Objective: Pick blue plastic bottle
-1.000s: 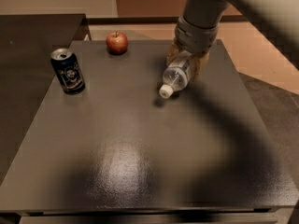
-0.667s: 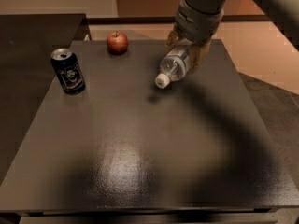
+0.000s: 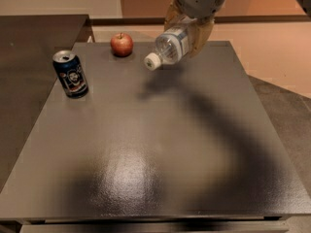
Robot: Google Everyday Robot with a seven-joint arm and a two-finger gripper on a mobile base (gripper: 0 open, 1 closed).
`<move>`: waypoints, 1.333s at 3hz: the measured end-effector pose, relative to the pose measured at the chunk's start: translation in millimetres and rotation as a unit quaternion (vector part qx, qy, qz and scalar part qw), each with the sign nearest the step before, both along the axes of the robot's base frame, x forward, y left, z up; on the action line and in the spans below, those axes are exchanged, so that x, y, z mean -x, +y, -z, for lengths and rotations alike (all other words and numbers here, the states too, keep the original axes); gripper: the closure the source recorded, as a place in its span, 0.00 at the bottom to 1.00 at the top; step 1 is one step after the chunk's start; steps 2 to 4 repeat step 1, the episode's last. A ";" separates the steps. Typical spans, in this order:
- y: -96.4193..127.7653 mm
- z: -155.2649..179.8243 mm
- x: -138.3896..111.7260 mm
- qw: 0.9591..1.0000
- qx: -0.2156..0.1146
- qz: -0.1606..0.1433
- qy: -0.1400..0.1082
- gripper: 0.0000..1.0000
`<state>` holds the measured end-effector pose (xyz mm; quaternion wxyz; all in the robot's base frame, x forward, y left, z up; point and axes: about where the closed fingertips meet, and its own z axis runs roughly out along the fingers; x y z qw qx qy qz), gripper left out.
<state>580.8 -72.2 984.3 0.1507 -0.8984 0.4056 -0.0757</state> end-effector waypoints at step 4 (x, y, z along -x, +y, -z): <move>2.4 -0.9 -2.8 1.000 -0.003 0.000 -0.006 1.00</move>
Offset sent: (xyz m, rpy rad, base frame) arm 0.0000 0.0000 0.0000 0.0000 0.0000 0.0000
